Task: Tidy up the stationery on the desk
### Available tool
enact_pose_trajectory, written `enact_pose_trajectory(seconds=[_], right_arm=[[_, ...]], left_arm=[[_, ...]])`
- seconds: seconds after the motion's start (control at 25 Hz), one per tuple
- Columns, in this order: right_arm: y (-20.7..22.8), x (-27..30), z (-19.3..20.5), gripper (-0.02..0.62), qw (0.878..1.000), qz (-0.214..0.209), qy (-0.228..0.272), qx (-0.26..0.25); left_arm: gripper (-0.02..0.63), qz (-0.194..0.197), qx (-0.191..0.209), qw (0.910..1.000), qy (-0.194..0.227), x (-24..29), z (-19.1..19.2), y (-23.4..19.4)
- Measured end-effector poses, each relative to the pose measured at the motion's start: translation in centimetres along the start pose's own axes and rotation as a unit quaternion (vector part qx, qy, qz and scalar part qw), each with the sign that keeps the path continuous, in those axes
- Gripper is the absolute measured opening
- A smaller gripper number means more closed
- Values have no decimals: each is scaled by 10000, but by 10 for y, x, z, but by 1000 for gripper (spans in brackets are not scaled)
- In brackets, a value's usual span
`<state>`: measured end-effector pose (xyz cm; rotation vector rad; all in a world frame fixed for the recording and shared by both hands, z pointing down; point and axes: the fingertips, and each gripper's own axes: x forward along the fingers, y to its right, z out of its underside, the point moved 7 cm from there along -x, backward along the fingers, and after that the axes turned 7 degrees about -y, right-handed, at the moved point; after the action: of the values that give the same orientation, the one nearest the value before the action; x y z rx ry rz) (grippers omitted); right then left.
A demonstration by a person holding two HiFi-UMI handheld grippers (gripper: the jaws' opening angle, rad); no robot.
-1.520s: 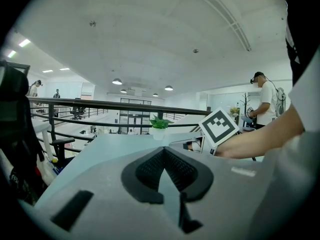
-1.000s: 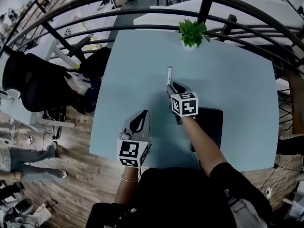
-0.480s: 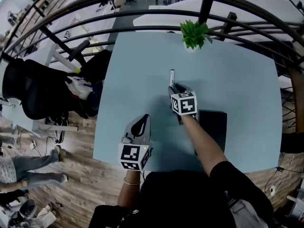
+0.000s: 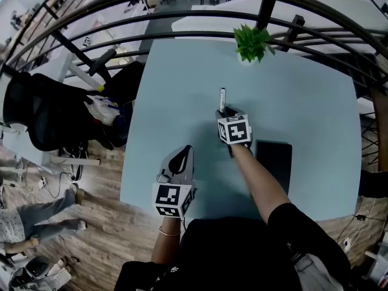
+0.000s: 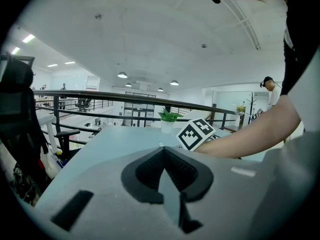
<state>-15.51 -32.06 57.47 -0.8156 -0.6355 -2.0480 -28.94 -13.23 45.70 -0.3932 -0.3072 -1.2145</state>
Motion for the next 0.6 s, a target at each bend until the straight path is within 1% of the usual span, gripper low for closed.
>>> enact_pose_trajectory(seconds=[0.12, 0.16, 0.2, 0.28, 0.48, 0.6], right_arm=[[-1, 1, 0, 115, 9999, 95, -73, -86], [-1, 0, 1, 105, 9998, 135, -95, -113], [0, 0, 1, 81, 9997, 175, -109, -129], [2, -1, 3, 67, 9996, 222, -126, -100], [6, -5, 6, 66, 9992, 332, -182, -114], [10, -8, 9, 66, 9992, 378, -128, -70]], left_arm=[[-8, -37, -22, 10000, -1, -3, 1, -2], [-8, -50, -30, 10000, 1, -4, 2, -2], [-8, -62, -34, 10000, 2, -4, 2, -2], [-8, -84, -41, 10000, 0, -5, 3, -3], [-8, -126, -127, 9998, 31, -8, 5, -5], [-8, -141, -121, 9998, 53, -8, 4, -4]])
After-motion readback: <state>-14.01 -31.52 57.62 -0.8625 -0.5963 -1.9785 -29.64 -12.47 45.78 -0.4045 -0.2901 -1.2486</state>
